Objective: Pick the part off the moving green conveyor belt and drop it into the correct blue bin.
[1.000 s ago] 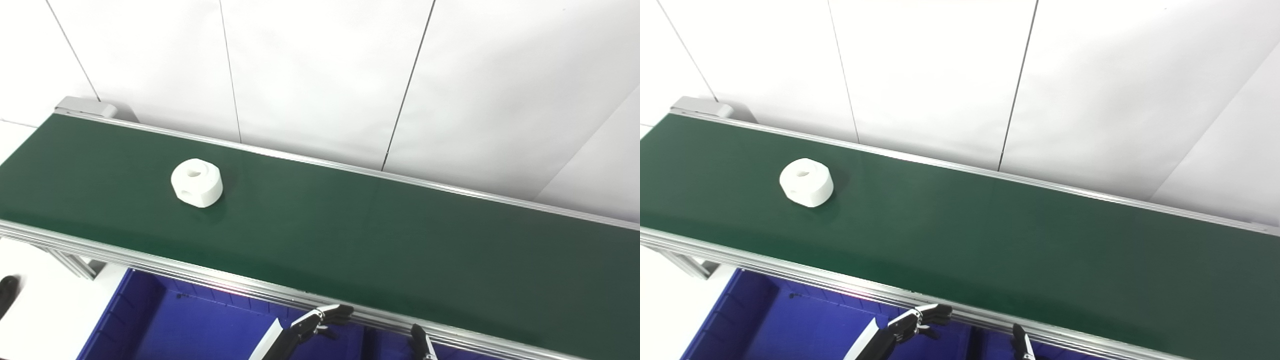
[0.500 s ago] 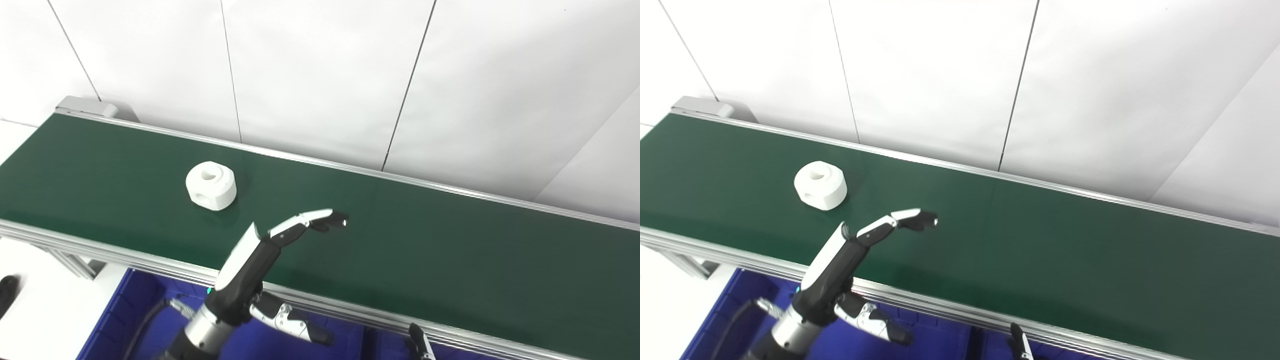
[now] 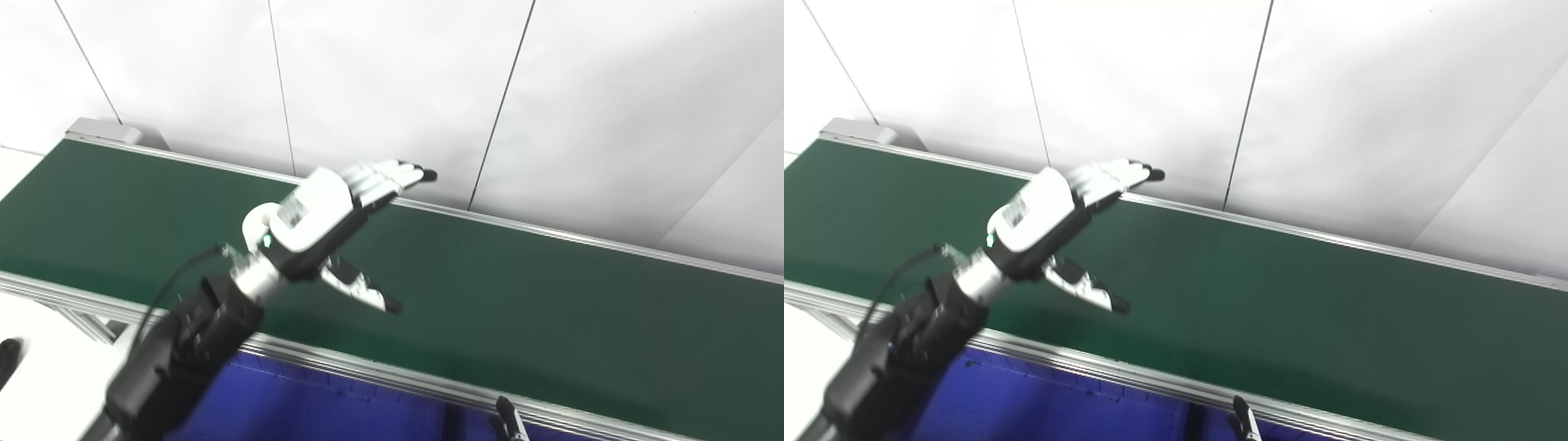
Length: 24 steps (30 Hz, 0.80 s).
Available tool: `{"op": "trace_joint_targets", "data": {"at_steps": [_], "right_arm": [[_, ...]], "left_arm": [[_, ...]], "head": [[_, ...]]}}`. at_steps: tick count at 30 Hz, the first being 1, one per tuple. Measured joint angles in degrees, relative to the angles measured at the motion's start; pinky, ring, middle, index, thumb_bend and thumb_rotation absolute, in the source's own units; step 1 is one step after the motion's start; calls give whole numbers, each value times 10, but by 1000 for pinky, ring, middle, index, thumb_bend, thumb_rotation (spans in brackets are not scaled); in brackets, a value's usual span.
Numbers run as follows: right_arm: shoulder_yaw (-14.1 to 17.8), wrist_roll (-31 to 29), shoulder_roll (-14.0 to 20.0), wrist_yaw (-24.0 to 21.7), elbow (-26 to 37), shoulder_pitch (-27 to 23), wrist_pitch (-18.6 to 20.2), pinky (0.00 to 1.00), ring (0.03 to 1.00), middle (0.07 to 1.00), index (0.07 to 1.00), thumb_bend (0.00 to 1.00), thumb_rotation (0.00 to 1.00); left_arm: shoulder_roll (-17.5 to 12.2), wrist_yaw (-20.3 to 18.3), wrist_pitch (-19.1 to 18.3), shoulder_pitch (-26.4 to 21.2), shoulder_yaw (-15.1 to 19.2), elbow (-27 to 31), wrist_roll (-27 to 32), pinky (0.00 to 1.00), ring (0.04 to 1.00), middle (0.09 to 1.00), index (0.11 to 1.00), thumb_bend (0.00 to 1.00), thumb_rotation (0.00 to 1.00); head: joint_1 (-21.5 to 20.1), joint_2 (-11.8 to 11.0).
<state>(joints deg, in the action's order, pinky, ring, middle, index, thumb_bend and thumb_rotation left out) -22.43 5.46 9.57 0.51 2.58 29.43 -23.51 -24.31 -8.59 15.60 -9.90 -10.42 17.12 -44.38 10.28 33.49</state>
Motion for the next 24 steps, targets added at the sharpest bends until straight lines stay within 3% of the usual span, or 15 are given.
{"op": "trace_joint_targets", "data": {"at_steps": [3, 12, 18, 24], "right_arm": [[0, 0, -1, 0, 1, 2, 0, 984, 962, 996, 1000, 965, 1000], [1, 1, -2, 0, 9, 8, 0, 980, 960, 988, 1000, 963, 1000], [2, 1, -2, -1, 12, 9, 0, 977, 961, 984, 1000, 961, 1000], [2, 1, -2, -1, 13, 10, 0, 971, 956, 980, 1000, 961, 1000]], "left_arm": [[-16, -29, -6, -24, 0, -14, -10, 810, 875, 875, 879, 997, 198], [-62, -93, -6, -90, -8, -82, -25, 807, 869, 870, 861, 1000, 113], [-85, -144, -6, -104, -25, -121, -24, 795, 850, 862, 873, 1000, 135], [-101, -168, -5, -118, -31, -169, -9, 805, 851, 860, 869, 1000, 121]], "head": [[0, 0], [4, 4], [3, 5], [3, 8]]}}
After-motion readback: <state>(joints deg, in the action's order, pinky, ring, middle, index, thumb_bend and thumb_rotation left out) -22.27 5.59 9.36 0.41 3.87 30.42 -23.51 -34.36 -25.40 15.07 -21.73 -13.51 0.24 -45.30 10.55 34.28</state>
